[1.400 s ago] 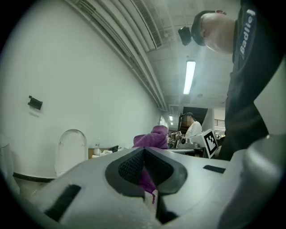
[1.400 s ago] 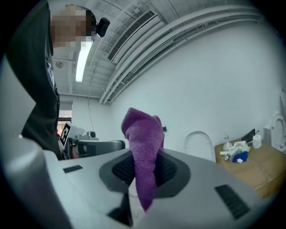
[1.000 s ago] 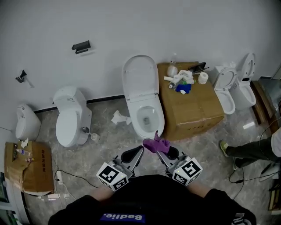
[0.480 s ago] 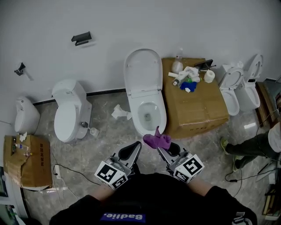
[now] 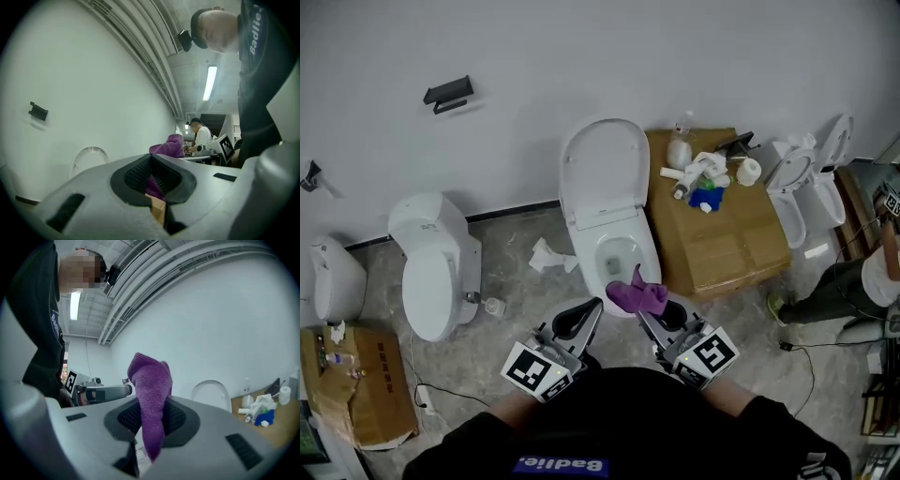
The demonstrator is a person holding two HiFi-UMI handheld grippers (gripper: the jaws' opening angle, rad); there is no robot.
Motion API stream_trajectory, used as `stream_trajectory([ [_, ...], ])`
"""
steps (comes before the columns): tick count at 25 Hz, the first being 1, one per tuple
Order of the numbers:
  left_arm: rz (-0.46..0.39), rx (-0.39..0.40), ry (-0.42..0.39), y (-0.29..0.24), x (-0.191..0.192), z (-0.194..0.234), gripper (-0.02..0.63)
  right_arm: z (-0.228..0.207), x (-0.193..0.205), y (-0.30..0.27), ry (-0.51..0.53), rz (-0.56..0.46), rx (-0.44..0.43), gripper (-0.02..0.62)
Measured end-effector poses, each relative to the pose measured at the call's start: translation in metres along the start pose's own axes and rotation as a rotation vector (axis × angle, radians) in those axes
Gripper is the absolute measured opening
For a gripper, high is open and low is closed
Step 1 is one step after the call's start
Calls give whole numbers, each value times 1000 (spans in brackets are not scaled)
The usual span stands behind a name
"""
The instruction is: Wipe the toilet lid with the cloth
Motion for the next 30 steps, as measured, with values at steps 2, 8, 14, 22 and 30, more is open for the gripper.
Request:
stream_trajectory([
  [2,3,23,13,-8,-6,26,17,-11,-4,-22,-5,-4,32,75],
  [8,28,100,22,-44,-21,82,17,-52,-28,-74,-14,-60,91,75],
  [14,35,79,45,-70,-17,100,17,-80,-26,-84,-24,-55,98,75],
  [22,30,-3,31,-128,-18,113,17,-149,-40,-94,-14,-87,14,75],
  [30,14,-125,21,-184,-2,150,17,-221,-10,-119,-63,-47,-38,75],
])
Point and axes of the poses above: the fingertips, and each gripper's own axes: y backward along the fingers, z to its left, x out of its underside, the point moved 2 cm from there along y, backward along the fingers, and after that the axes turned 7 degrees about -x, right-handed, at the moved point
